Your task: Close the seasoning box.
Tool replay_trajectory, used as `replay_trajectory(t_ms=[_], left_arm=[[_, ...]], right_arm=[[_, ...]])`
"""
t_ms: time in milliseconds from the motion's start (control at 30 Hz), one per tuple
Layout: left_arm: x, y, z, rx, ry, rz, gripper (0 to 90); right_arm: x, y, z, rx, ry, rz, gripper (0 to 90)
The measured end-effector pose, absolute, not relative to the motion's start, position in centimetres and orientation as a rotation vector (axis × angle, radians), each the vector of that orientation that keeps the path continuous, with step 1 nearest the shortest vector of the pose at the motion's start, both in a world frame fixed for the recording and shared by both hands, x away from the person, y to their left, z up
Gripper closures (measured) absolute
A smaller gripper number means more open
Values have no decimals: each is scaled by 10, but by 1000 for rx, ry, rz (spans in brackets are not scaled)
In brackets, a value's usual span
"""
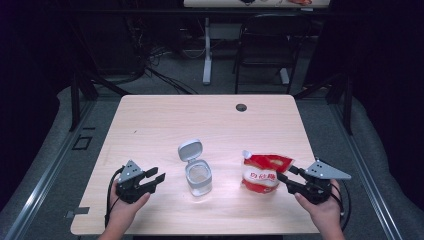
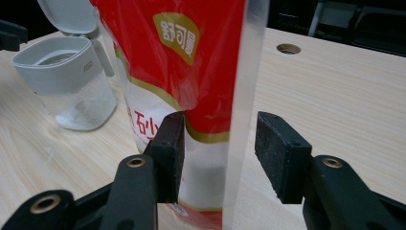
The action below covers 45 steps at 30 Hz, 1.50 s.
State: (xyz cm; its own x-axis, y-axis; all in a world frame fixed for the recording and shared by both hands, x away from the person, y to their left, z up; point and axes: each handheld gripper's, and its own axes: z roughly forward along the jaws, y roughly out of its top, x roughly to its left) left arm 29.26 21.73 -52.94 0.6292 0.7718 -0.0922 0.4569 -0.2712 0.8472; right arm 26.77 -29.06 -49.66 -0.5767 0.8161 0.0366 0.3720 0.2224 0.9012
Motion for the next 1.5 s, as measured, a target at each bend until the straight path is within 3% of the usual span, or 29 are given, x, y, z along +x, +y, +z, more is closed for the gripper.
replay_trajectory(t_ms=[467,1033,1500], left_arm=[[293,218,-530,1918,989,425,606],[295,220,-531,1922,1000,430,611],[295,221,-530,1929,1001,434,616]], right_arm=[[284,-279,-499,1038,2130,1359,540],[273,-264,-497,967,2137,1281,826],[270,-259,-498,989,2053,1203,875]])
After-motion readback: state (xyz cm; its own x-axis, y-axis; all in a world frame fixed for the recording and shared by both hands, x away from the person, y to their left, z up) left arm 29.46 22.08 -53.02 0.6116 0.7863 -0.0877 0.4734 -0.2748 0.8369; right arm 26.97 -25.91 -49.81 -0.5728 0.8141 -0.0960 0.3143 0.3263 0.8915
